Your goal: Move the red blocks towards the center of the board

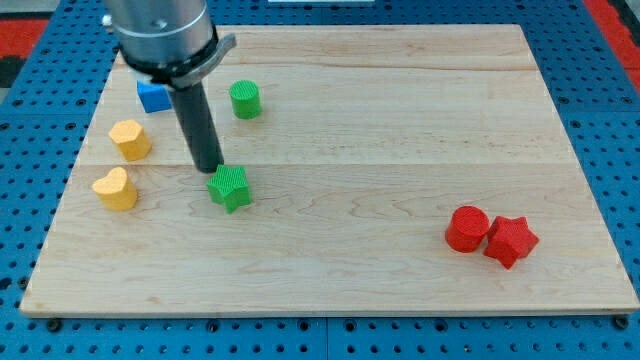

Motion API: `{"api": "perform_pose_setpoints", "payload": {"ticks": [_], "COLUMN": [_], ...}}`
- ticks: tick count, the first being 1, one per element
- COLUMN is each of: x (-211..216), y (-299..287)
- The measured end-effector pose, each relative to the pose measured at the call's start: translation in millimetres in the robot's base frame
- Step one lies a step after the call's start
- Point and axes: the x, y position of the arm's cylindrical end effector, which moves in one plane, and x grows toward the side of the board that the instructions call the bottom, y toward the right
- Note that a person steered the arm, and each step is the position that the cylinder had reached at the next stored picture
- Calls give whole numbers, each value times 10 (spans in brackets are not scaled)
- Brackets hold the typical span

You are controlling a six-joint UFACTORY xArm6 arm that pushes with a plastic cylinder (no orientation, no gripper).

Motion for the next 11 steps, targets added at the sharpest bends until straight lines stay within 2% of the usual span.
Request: {"api": "perform_pose_setpoints", "payload": {"ticks": [1,2,3,4,5,7,8,9,10,11], "x": [130,465,368,1025,1803,1761,1728,1481,1246,780], "y": [401,351,664,1330,1574,3548,3615,3592,3069,2737]}}
